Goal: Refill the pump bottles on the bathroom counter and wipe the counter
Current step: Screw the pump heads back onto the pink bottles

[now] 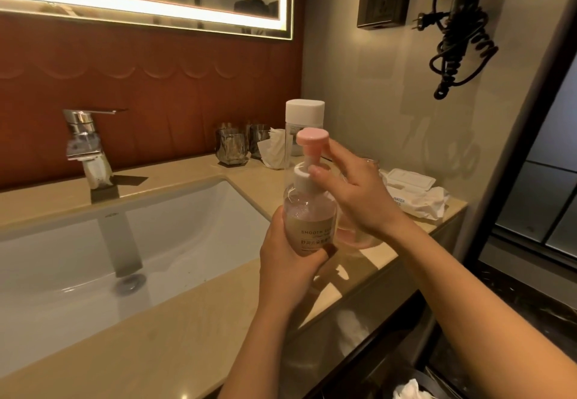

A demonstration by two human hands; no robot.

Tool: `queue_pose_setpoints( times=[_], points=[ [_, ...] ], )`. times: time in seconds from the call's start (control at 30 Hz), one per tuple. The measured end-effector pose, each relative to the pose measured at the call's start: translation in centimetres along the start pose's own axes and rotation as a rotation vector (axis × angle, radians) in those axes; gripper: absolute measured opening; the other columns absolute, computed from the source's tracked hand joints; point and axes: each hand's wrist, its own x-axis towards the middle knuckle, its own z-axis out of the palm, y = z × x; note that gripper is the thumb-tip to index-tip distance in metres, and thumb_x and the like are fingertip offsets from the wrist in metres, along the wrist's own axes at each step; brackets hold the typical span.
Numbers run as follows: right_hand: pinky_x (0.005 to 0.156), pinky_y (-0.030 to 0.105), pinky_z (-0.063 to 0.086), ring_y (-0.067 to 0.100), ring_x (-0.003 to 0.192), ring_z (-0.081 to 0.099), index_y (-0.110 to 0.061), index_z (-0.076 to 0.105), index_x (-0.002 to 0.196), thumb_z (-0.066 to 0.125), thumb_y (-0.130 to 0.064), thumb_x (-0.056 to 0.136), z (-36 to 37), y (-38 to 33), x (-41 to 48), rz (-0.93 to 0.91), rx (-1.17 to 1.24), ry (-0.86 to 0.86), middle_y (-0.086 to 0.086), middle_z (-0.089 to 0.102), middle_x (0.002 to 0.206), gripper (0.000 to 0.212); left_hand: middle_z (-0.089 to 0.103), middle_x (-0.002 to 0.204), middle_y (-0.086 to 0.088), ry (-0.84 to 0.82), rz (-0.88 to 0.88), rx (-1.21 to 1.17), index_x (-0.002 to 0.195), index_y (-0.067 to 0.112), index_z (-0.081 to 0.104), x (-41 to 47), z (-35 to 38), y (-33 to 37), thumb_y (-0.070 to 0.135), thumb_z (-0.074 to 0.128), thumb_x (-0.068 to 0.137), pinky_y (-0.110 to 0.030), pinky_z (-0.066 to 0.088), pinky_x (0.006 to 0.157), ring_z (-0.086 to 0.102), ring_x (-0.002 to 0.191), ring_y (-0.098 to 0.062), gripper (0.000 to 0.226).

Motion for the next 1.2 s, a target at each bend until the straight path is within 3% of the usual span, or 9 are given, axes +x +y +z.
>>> queue_pose_setpoints(
  times=[0.17,0.27,0.37,0.5,0.63,0.73,0.9,1.07,1.2],
  points=[
    [0.079,0.017,0.047,0.009,0.096,0.057,-0.015,0.060,0.111,0.075,-0.040,0.074,0.9,0.1,0.5,0.057,-0.141,0.181,-0.004,0.062,0.105,0.046,0.052,0.108,0.032,-0.008,-0.005,0.000,0.107,0.061,0.037,0.1,0.0,0.0,0.030,0.086,0.064,-0.012,0.048,0.071,0.052,0.098,0.012,0.072],
    [0.078,0.019,0.046,0.012,0.096,0.052,-0.016,0.054,0.106,0.065,-0.057,0.075,1.9,0.3,0.8,0.092,-0.285,0.230,0.000,0.052,0.106,0.052,0.052,0.107,0.033,-0.014,-0.021,-0.016,0.106,0.061,0.037,0.0,0.1,0.1,0.025,0.086,0.064,-0.009,0.046,0.068,0.052,0.096,0.015,0.074],
    [0.089,0.033,0.046,0.019,0.110,0.050,-0.017,0.053,0.114,0.043,-0.059,0.088,2.1,0.4,0.2,0.089,-0.263,0.132,0.002,0.051,0.120,0.050,0.053,0.110,0.030,-0.014,-0.030,-0.022,0.118,0.054,0.037,0.0,0.1,0.3,0.026,0.086,0.064,-0.007,0.046,0.067,0.053,0.097,0.012,0.078],
    [0.085,0.029,0.049,0.005,0.098,0.055,-0.015,0.056,0.121,0.053,-0.041,0.091,0.9,0.6,-0.6,0.072,-0.119,0.019,-0.001,0.062,0.117,0.040,0.050,0.108,0.032,-0.022,-0.009,0.004,0.124,0.051,0.034,0.0,0.1,0.2,0.030,0.085,0.065,-0.006,0.044,0.068,0.050,0.096,0.015,0.081],
    [0.080,0.034,0.045,0.012,0.091,0.054,-0.016,0.069,0.104,0.048,-0.073,0.076,1.3,0.9,-0.8,-0.012,-0.597,0.291,0.002,0.068,0.101,0.067,0.051,0.104,0.032,-0.020,-0.028,0.008,0.115,0.057,0.033,0.2,0.1,0.0,0.029,0.085,0.065,-0.007,0.043,0.067,0.052,0.094,0.014,0.077],
    [0.072,0.030,0.032,0.011,0.080,0.042,-0.017,0.072,0.084,0.039,-0.072,0.078,1.6,0.2,-1.5,-0.111,-0.739,0.445,0.004,0.065,0.081,0.065,0.055,0.107,0.028,-0.009,-0.051,-0.019,0.110,0.060,0.035,0.2,0.2,-0.1,0.028,0.086,0.064,-0.009,0.044,0.069,0.054,0.097,0.008,0.075],
    [0.069,0.028,0.030,0.011,0.080,0.046,-0.021,0.063,0.074,0.047,-0.063,0.079,0.5,-0.3,-2.0,-0.098,-0.553,0.516,-0.007,0.058,0.073,0.046,0.054,0.113,0.026,-0.001,-0.008,0.004,0.110,0.059,0.036,0.2,0.1,-0.3,0.031,0.085,0.063,-0.017,0.048,0.078,0.052,0.103,0.005,0.073],
    [0.088,0.030,0.043,0.012,0.111,0.049,-0.026,0.056,0.123,0.054,-0.051,0.081,0.4,0.4,-0.4,0.075,-0.127,0.158,-0.007,0.060,0.117,0.049,0.055,0.113,0.025,-0.004,0.004,0.001,0.116,0.055,0.038,0.0,-0.1,0.0,0.031,0.085,0.063,-0.012,0.046,0.074,0.053,0.103,0.007,0.075],
    [0.076,0.014,0.045,0.000,0.100,0.054,-0.024,0.056,0.120,0.063,-0.035,0.085,1.1,1.0,-0.2,0.129,0.074,0.037,-0.016,0.059,0.107,0.037,0.052,0.112,0.028,-0.014,-0.010,0.012,0.125,0.050,0.036,0.1,0.0,0.0,0.029,0.085,0.065,-0.009,0.044,0.073,0.051,0.101,0.010,0.080]
  ],
)
